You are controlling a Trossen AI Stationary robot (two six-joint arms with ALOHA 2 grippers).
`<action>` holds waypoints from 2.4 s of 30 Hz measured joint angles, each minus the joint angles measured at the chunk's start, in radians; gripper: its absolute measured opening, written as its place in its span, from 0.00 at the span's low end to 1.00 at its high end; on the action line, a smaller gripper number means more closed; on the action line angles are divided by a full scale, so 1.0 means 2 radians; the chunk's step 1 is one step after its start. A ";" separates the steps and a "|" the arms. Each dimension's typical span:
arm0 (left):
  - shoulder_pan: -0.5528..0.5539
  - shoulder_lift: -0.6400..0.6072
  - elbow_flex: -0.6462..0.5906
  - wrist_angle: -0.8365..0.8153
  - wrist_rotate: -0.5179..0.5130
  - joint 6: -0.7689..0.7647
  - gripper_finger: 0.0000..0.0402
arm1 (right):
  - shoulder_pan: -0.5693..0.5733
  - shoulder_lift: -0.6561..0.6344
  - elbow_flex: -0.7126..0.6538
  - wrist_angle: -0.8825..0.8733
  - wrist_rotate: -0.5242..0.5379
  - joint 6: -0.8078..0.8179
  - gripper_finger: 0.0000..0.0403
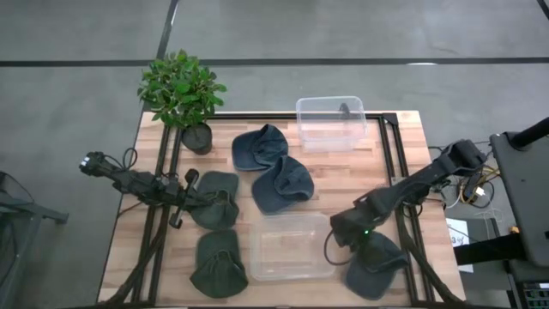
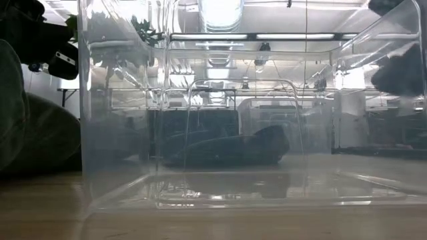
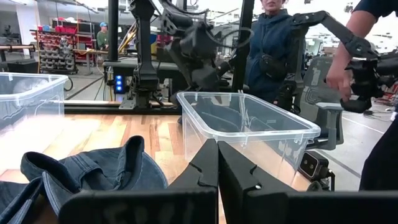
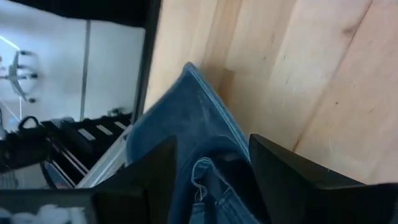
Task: Pick & Place hat
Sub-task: Put the bottom blue cap into the bottom transparent bin
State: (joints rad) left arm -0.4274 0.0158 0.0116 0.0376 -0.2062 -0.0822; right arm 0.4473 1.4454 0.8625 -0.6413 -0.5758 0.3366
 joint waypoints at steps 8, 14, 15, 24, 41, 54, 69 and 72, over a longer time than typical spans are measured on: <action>0.000 0.000 0.000 0.000 0.000 0.000 0.00 | 0.001 0.050 0.011 -0.005 0.009 -0.002 0.42; 0.000 0.000 0.000 0.000 0.000 0.000 0.00 | 0.013 0.061 0.006 -0.010 0.010 -0.004 0.38; 0.000 0.000 0.000 0.000 0.000 0.000 0.00 | 0.015 0.061 0.006 -0.011 0.011 -0.003 0.37; 0.000 0.000 0.000 0.000 0.000 0.000 0.00 | 0.017 0.056 0.010 -0.057 0.010 -0.004 0.06; 0.000 0.000 0.000 0.001 0.000 0.000 0.00 | 0.016 -0.009 0.124 -0.191 -0.070 -0.004 0.03; 0.000 0.000 0.000 0.003 0.000 0.000 0.00 | -0.041 -0.042 0.260 -0.233 -0.004 0.028 0.03; 0.000 0.000 0.000 0.003 0.000 0.000 0.00 | -0.173 0.053 0.423 -0.223 0.012 0.051 0.03; 0.000 0.000 0.000 0.003 0.000 0.000 0.00 | -0.188 0.101 0.470 -0.222 -0.004 0.048 0.03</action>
State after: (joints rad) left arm -0.4278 0.0158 0.0109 0.0441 -0.2066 -0.0822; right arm 0.0719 1.6475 1.8020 -1.0862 -0.5843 0.4316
